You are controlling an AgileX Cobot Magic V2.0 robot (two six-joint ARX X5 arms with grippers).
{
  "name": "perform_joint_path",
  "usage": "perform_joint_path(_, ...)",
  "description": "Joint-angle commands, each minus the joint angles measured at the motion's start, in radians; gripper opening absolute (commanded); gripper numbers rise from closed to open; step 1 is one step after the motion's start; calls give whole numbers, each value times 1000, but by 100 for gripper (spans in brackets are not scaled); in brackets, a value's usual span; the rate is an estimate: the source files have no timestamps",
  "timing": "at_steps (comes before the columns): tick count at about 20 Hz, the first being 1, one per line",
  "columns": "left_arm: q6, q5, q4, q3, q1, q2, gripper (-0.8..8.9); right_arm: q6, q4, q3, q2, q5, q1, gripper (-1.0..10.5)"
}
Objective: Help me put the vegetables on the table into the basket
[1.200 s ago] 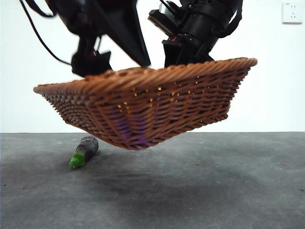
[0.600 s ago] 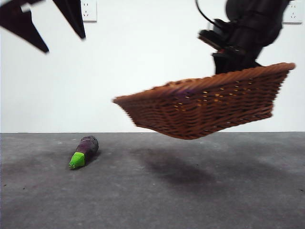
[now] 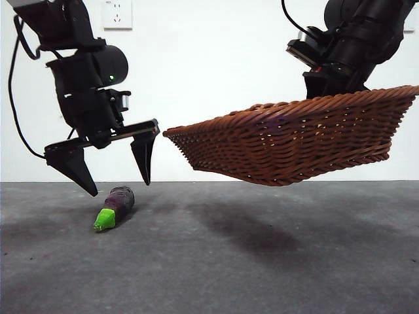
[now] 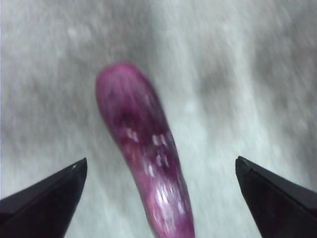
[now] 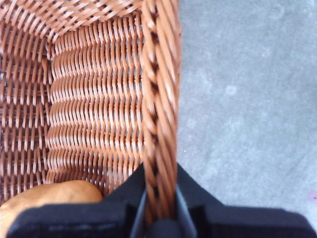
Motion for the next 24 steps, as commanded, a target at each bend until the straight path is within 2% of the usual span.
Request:
perform_joint_path(1,-22,-37,-1,13,4,37,498,-10,8,8,0,-16,0,-12)
perform_joint_path(6,-33,-86,-40,15,5,78,461,-21,29,8,0,-26,0,-12)
perform_joint_path(7,-33,-85,-35,15,5,78,419,-21,33,8,0,-28,0,-12)
perform_joint_path(9,-27,-84,-43,16,5,78,172,-22,35,8,0,-36,0,-12)
perform_joint_path(11,-24,-55,-40,16,5,78,33,-27,35,8,0,-42,0,-12)
perform_joint_path(15,7,6,-25,16,5,77,-7,-27,34,8,0,-41,0,-12)
perform_joint_path(19,161,29,-87,16,35,10,-7,-26,20,8,0,-41,0,-12)
perform_joint_path(21,233,61,-103,15,68,-92,-7,-26,10,8,0,-41,1,-12)
perform_joint_path(24,394,145,-138,14,97,-292,-6,-26,8,6,0,-41,13,-12)
